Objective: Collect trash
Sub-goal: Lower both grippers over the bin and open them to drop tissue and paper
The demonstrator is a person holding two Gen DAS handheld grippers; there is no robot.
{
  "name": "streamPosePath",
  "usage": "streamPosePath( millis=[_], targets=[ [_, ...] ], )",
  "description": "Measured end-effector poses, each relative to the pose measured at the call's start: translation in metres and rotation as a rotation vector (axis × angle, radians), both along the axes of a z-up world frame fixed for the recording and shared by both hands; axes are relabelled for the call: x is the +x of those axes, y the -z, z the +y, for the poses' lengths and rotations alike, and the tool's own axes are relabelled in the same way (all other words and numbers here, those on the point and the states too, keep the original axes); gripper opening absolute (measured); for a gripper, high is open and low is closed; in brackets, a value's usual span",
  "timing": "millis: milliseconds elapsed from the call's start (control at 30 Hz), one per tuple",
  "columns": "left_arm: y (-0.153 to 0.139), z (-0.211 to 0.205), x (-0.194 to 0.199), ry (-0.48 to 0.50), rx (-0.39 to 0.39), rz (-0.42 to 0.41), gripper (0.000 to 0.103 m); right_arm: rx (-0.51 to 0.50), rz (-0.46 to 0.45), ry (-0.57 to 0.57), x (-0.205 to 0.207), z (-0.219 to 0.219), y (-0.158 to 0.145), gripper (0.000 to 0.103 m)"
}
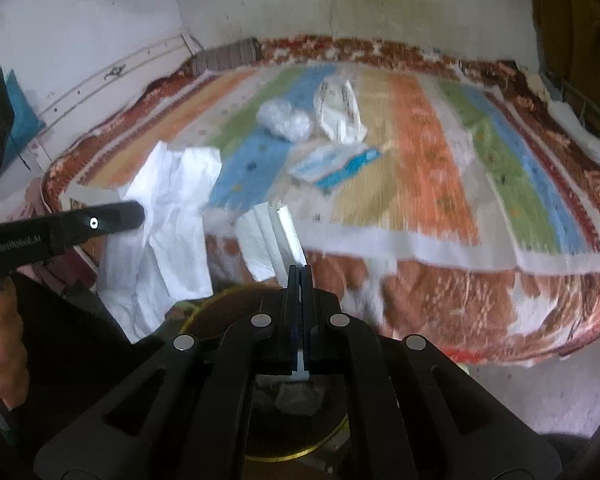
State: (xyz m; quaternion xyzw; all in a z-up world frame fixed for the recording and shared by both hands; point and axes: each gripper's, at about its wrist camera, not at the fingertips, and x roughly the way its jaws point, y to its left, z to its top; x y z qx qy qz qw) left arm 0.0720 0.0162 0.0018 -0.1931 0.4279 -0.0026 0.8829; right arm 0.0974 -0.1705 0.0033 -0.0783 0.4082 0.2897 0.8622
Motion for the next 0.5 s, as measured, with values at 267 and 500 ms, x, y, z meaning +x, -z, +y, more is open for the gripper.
streamPosePath(
  millis=[267,500],
  targets=[
    [0.044,-0.013,0.01,-0.006,-0.021,0.174,0.004,-0.068,0.074,0.021,-0.006,0.007,0.027,0.0],
    [0.059,-0.019,0.013,0.007,-0.036,0.253,0.004,-0.077,0.197,0.052,0.004,0.005,0.053,0.0]
  ],
)
